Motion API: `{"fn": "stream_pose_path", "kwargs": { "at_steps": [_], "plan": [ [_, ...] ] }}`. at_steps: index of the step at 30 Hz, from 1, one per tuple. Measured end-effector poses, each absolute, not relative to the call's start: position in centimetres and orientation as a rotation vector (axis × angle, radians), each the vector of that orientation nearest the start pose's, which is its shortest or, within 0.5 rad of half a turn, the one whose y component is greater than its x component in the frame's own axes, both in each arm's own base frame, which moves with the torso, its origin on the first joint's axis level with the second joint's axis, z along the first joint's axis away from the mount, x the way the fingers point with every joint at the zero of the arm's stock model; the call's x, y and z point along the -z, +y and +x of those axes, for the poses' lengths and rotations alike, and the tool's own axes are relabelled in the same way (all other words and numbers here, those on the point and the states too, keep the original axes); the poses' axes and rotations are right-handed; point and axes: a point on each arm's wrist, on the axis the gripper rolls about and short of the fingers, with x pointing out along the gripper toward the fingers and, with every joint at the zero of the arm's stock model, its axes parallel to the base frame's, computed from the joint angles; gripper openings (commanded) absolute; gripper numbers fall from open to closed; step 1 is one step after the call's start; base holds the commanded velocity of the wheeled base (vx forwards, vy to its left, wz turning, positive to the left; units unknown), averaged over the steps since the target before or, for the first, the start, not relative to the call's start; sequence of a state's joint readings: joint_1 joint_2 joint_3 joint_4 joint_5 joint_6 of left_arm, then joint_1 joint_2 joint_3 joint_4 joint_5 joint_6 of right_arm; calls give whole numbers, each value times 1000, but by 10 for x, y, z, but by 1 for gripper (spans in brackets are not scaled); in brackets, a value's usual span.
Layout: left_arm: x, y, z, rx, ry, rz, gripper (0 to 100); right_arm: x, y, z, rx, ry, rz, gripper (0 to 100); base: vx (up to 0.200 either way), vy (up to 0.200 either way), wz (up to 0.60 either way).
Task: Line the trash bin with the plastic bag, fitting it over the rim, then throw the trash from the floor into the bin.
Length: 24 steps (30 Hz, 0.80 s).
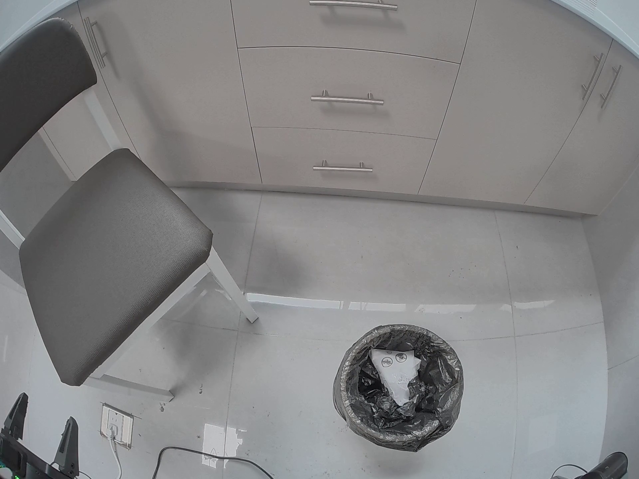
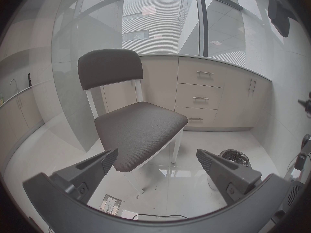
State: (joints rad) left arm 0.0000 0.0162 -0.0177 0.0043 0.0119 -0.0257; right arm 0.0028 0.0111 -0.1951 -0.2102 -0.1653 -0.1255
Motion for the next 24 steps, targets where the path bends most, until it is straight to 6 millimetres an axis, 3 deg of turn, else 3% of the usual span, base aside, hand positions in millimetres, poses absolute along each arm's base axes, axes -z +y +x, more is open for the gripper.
{"fn": "stream_pose_path", "kwargs": {
  "at_steps": [6, 8, 13, 19, 24],
  "plan": [
    [-80, 0, -23, -12, 3, -26, 100, -99, -4, -27, 190, -136, -25, 0, 0, 0, 0],
    [-80, 0, -23, -12, 3, -25, 100, -91, -4, -25, 179, -81, 13, 0, 0, 0, 0],
    [-80, 0, -23, -12, 3, -25, 100, -84, -3, -24, 106, -42, 75, 0, 0, 0, 0],
    [-80, 0, -23, -12, 3, -26, 100, -81, 0, -23, -15, -14, 1, 0, 0, 0, 0],
    [-80, 0, -23, -12, 3, -25, 100, -80, 0, -23, -9, -1, -2, 0, 0, 0, 0]
  ]
}}
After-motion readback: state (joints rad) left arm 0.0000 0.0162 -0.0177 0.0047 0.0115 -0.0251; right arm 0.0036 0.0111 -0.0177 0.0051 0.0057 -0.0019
